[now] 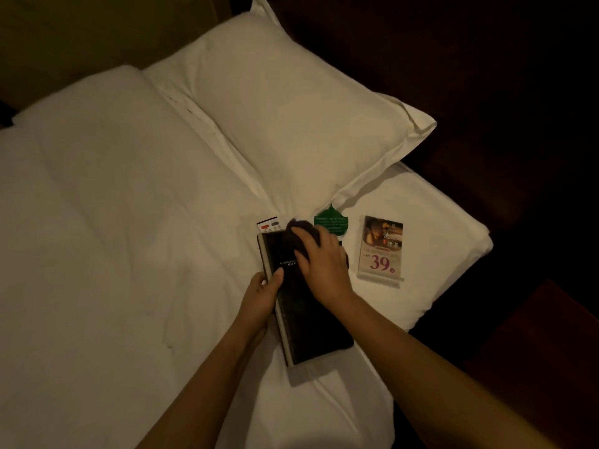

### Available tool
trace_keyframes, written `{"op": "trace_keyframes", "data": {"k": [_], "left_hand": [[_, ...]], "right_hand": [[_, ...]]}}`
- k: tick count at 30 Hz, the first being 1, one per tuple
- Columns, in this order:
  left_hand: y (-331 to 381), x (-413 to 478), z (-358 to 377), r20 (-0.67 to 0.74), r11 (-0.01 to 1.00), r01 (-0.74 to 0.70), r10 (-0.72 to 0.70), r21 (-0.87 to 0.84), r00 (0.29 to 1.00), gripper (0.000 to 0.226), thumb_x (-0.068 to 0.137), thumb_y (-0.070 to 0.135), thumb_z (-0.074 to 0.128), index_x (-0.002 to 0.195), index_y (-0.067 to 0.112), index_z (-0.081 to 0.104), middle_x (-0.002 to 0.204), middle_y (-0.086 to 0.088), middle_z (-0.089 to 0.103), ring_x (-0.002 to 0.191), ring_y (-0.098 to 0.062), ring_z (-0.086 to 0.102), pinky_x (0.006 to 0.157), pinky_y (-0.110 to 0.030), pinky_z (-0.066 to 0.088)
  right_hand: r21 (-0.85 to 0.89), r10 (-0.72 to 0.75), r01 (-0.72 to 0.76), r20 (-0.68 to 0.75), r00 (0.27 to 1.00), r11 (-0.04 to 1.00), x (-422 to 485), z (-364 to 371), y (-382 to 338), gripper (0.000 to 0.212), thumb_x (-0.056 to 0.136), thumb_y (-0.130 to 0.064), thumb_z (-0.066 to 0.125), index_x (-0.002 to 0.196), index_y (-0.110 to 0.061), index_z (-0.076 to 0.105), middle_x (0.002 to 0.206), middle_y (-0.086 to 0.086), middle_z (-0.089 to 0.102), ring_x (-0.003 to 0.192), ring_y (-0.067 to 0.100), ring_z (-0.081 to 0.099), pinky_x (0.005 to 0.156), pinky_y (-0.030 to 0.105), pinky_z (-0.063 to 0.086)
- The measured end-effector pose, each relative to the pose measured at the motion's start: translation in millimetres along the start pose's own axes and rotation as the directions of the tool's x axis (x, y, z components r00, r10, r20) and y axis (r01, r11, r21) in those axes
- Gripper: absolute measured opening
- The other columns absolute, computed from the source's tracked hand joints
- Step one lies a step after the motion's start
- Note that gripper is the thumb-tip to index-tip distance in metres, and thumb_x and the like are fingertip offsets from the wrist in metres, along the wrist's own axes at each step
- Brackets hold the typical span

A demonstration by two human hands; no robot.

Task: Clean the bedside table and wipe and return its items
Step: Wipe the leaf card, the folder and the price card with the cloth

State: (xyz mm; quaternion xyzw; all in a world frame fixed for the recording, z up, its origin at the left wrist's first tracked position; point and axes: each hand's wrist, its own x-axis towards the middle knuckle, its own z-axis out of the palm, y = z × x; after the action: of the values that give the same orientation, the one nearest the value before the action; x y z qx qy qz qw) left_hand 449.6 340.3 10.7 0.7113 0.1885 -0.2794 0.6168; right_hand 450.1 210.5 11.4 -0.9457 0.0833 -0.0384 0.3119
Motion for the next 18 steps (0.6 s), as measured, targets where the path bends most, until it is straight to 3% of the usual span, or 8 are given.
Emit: {"op": "trace_keyframes", "data": {"k": [5,9,11,14,18], "left_hand": [[30,-14,13,0.013,0.991,-0.115,0.116,-0.07,0.993,0.051,0.094,0.051,0.034,0.12,0.013,0.056,0.113,-0.015,0.066,0.105,-0.029,0.064,0.094,-0.045,0.052],[46,-22,26,-0.008,0.983,-0.155,0.155,-0.094,0.988,0.035,0.097,0.048,0.03,0.103,0.032,0.06,0.11,-0.007,0.067,0.1,-0.019,0.064,0.088,-0.034,0.051],[49,-27,29,-0.017,0.98,-0.157,0.156,-0.121,0.988,0.038,0.097,0.047,0.028,0.105,0.03,0.061,0.107,-0.007,0.068,0.099,-0.018,0.064,0.086,-0.033,0.051],[54,-30,34,-0.028,0.975,-0.184,0.181,-0.128,0.983,0.048,0.097,0.047,0.027,0.103,0.018,0.065,0.106,-0.018,0.068,0.099,-0.029,0.065,0.088,-0.041,0.052],[55,-27,43,-0.05,0.972,-0.207,0.203,-0.109,0.978,0.053,0.096,0.05,0.028,0.108,0.011,0.063,0.106,-0.019,0.068,0.097,-0.031,0.065,0.082,-0.038,0.053]], "right_hand": [[-0.092,-0.024,0.018,-0.071,0.997,0.996,14,-29,-19,0.043,0.094,-0.027,0.043,0.137,-0.025,0.038,0.139,0.012,0.041,0.122,0.028,0.038,0.095,0.038,0.029],[-0.104,-0.179,0.174,-0.039,0.983,0.979,-2,-35,-48,0.04,0.093,-0.027,0.046,0.133,-0.023,0.045,0.129,0.015,0.051,0.107,0.032,0.049,0.085,0.04,0.037],[-0.091,-0.196,0.193,-0.03,0.98,0.977,0,-41,-47,0.04,0.094,-0.028,0.044,0.133,-0.025,0.045,0.13,0.013,0.049,0.108,0.031,0.047,0.087,0.04,0.036],[-0.073,-0.096,0.09,-0.087,0.992,0.993,13,-54,-31,0.04,0.095,-0.028,0.042,0.135,-0.027,0.041,0.137,0.009,0.043,0.117,0.028,0.04,0.093,0.036,0.027],[-0.119,0.072,-0.092,-0.168,0.983,0.989,18,-66,-21,0.04,0.096,-0.026,0.04,0.136,-0.026,0.038,0.139,0.009,0.041,0.12,0.027,0.038,0.096,0.039,0.029]]}}
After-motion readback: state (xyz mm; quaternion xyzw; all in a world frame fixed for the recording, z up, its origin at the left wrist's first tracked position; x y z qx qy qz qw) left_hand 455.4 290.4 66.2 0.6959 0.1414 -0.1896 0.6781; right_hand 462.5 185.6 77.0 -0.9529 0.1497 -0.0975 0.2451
